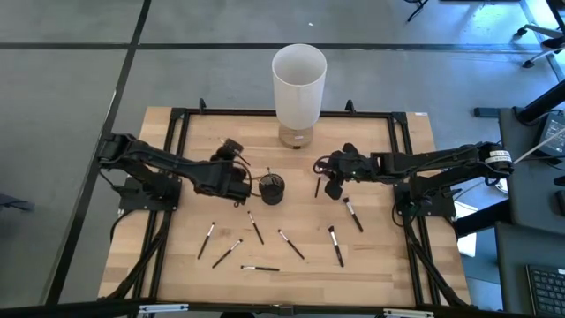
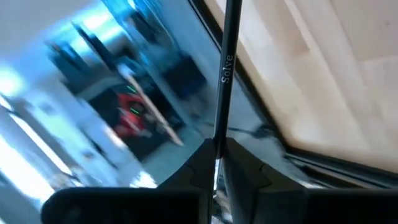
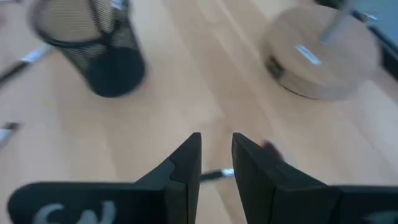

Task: Put items in baskets/containers
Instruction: Put the eyeshadow brush into the holder

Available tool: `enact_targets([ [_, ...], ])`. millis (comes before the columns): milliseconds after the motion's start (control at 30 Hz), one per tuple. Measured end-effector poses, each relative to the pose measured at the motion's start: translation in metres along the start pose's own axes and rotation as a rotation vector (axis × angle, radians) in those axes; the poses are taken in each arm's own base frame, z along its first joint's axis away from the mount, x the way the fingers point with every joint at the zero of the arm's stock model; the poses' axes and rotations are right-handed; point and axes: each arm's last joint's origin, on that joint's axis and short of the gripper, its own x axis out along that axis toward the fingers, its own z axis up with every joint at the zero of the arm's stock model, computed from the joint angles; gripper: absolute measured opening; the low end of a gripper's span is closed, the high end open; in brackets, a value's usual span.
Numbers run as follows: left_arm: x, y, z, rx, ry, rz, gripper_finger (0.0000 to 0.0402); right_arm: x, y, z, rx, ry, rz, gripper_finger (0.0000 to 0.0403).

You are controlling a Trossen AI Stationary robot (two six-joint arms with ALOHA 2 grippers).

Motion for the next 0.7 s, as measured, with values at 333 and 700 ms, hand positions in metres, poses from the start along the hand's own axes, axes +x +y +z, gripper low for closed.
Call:
enact_targets([
  [333, -0.018, 0.013, 0.03, 0.119, -0.073, 0.247, 0.002, 0.0, -0.001, -0.001, 0.013, 0.005, -0.025, 0.009],
  [700, -0.016, 0.014, 0.061, 0.277, -0.15, 0.251, 0.002, 0.0, -0.001, -0.001, 0.008, 0.004, -0.024, 0.009],
])
